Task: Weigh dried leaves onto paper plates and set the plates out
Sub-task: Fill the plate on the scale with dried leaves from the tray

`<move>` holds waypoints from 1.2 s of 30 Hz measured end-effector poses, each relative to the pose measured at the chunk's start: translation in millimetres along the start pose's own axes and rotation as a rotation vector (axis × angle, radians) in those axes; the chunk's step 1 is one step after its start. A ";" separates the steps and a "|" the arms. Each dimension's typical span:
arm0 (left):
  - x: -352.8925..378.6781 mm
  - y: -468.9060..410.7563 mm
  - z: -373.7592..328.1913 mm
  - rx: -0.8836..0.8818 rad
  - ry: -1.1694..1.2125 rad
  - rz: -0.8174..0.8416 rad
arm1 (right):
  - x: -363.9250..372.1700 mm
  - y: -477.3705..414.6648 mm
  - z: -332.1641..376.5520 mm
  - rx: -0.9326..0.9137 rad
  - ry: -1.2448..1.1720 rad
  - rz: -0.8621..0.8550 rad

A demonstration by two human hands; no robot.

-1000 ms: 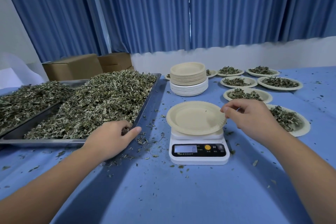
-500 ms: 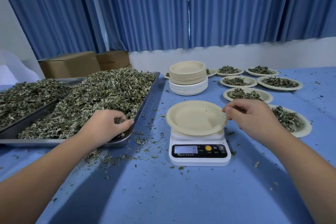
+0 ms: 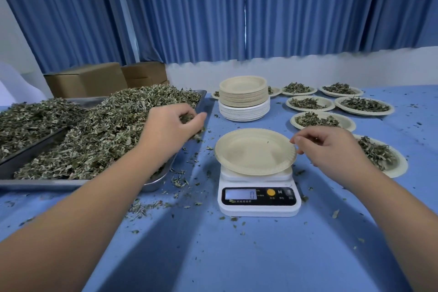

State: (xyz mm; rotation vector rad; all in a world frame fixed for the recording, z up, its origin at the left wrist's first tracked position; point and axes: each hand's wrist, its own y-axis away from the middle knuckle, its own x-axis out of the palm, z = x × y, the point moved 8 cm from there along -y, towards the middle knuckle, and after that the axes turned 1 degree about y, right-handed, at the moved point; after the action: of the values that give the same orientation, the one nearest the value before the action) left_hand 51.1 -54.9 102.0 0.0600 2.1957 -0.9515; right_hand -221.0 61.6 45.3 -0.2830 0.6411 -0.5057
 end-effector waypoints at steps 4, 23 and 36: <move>29.5 -7.3 -47.7 0.096 0.073 0.004 | -0.9 -0.4 -0.1 -0.007 -0.012 -0.003; 86.5 12.7 -73.0 0.182 -0.098 0.198 | -0.1 -3.6 -1.0 -0.041 0.010 0.015; 61.4 25.3 94.1 -0.521 -0.473 0.594 | 1.6 -2.1 -1.4 -0.027 0.036 0.022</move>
State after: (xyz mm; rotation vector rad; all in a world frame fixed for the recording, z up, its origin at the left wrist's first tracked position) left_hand 71.1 -111.7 3.8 0.2048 1.7555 -0.0398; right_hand -221.5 58.8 44.3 -0.2923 0.6862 -0.4823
